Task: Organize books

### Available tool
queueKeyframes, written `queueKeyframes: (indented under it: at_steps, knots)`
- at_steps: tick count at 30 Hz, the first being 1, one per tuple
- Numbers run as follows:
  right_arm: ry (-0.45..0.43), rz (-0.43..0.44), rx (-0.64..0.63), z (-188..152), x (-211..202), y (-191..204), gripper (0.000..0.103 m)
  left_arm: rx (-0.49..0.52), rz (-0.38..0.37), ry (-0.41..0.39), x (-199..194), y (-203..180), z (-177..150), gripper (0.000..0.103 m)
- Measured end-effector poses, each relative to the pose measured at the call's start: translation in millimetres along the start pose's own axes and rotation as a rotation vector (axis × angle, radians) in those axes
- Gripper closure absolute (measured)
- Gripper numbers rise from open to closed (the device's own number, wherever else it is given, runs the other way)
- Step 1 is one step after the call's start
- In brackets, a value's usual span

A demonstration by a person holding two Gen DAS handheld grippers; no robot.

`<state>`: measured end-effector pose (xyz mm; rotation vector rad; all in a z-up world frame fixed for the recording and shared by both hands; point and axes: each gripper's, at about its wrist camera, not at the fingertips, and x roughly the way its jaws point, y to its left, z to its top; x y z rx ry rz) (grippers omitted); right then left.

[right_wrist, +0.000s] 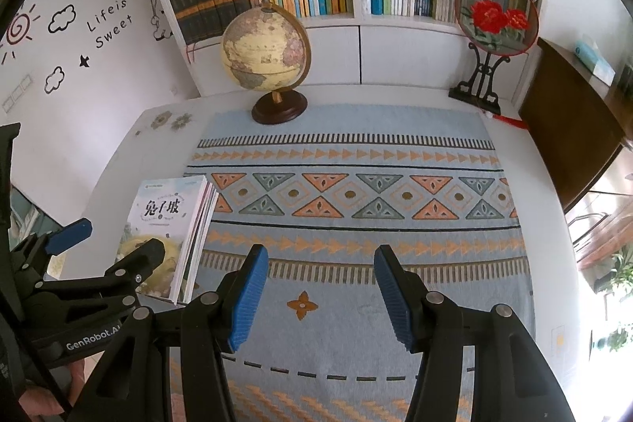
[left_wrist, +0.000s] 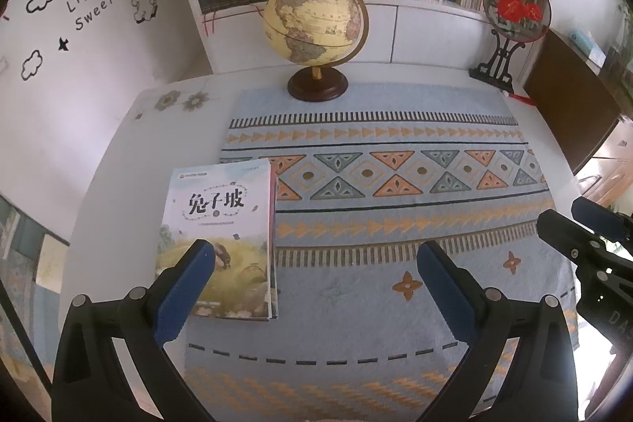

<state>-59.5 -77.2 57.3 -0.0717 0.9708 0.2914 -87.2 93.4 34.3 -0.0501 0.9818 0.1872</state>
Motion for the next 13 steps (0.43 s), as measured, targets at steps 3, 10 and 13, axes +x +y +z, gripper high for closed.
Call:
queueKeyframes:
  at_steps: [3,10,13]
  knots:
    - [0.009,-0.008,0.001,-2,1,-3,0.049,0.006,0.005,0.000,2,-3,-1,0.001]
    - [0.045,-0.021,0.028,-10,7,-15,0.049,0.025,0.006,0.029,10,-14,-7,0.001]
    - [0.074,-0.029,0.047,-16,11,-22,0.049,0.026,0.003,0.061,17,-18,-14,0.001]
